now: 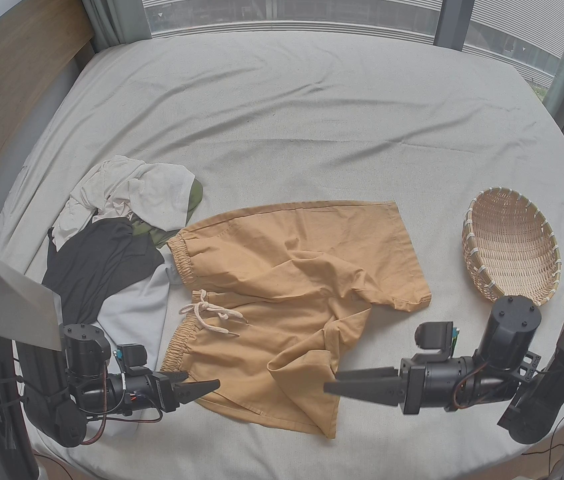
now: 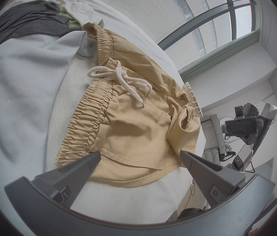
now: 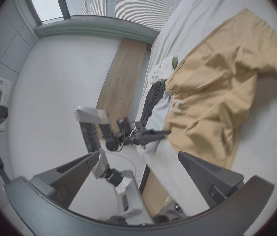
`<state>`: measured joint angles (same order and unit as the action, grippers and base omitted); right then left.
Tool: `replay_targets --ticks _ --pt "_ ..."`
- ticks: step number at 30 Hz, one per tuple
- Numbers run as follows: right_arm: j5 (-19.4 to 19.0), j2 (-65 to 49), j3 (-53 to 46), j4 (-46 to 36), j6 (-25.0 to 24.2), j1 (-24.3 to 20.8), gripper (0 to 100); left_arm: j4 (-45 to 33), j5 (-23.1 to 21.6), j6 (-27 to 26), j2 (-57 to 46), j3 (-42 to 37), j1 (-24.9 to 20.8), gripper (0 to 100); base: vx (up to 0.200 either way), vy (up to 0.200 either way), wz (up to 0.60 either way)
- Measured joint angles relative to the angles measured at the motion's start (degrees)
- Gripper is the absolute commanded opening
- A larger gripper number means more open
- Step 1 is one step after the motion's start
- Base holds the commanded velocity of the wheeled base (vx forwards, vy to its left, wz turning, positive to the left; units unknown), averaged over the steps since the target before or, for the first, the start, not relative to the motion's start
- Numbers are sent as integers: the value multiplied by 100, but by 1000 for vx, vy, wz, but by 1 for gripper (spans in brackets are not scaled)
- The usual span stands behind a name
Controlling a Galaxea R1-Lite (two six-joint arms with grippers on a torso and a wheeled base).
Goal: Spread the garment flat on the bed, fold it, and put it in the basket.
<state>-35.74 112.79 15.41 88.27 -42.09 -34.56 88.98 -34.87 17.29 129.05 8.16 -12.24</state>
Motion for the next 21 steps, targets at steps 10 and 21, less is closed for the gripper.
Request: replay_targets --ticks 10,21 --pt "553 631 291 -6 471 234 100 0 -2 0 24 5 -24 100 0 0 0" --pt "901 1293 545 -4 635 207 100 0 -5 1 28 0 -24 100 0 0 0"
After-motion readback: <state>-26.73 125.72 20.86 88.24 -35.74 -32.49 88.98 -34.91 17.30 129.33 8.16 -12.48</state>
